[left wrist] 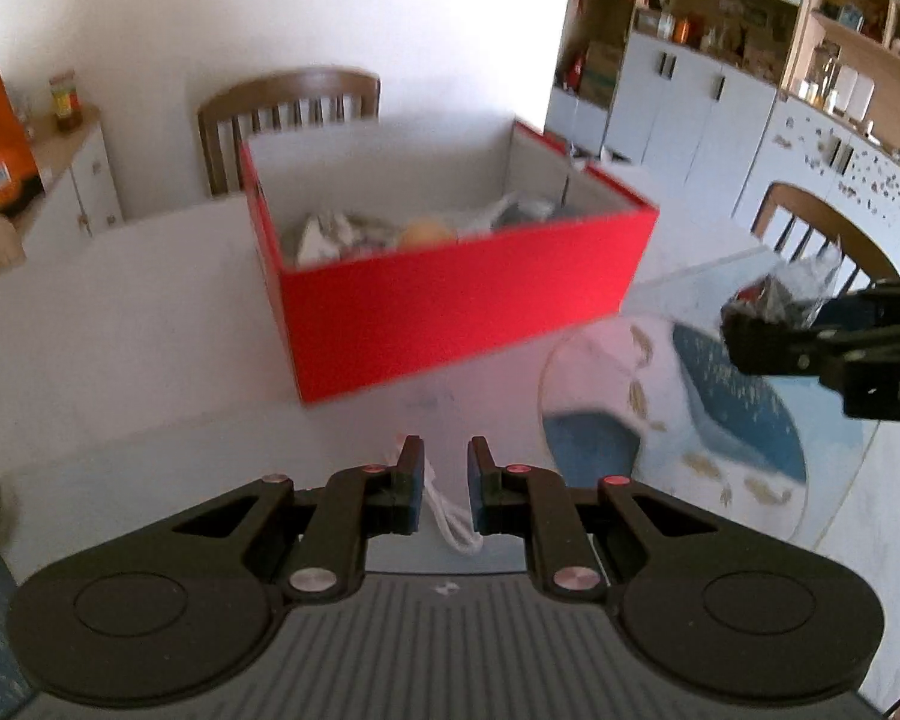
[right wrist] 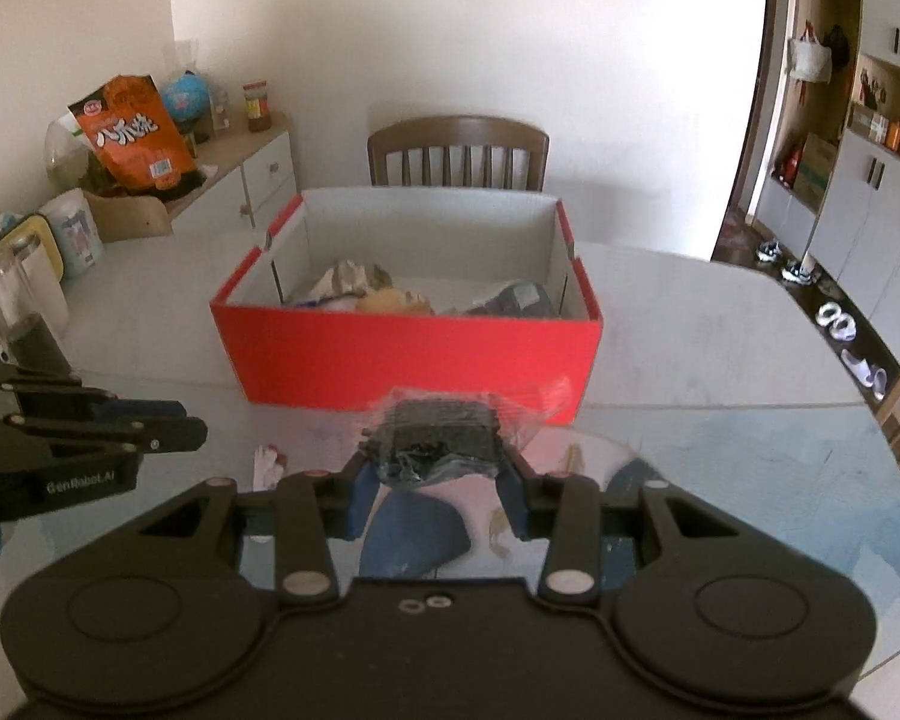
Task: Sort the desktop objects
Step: 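Lift the white cable and clear bag and carry both to the red box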
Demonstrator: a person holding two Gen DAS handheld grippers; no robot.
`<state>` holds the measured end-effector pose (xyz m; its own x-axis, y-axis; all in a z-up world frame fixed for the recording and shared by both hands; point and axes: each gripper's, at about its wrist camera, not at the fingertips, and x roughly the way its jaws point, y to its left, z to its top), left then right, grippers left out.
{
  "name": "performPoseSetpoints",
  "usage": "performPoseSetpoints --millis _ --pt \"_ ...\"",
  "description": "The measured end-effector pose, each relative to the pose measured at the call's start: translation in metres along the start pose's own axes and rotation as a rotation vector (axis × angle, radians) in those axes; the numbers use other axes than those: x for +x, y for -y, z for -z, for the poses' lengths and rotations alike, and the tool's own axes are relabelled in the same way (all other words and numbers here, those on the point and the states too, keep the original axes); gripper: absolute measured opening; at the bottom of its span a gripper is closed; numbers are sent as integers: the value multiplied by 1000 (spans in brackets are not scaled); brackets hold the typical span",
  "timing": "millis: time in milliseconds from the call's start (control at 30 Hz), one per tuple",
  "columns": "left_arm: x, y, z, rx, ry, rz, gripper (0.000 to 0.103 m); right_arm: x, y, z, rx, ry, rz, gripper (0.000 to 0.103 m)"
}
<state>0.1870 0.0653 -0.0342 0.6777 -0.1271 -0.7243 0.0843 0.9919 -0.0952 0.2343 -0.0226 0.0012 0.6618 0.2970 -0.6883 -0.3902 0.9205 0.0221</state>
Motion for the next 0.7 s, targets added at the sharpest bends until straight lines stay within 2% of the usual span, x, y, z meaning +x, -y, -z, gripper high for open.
performPoseSetpoints --millis 133,300,333,367,433,700 --pt "17 1 11 1 -45 11 16 7 2 10 1 -26 -5 41" --pt "35 0 16 8 -77 22 36 11 9 21 13 -47 -6 41" --pt "38 -1 16 6 -81 19 49 11 10 22 15 -49 -4 41" --pt "42 -2 16 -2 -84 17 55 12 12 25 16 -51 -3 41" --pt "49 -5 17 -19 -89 22 56 14 16 28 25 -60 -4 41" --pt "73 -10 12 -46 -88 -46 55 27 27 40 26 -88 -3 41"
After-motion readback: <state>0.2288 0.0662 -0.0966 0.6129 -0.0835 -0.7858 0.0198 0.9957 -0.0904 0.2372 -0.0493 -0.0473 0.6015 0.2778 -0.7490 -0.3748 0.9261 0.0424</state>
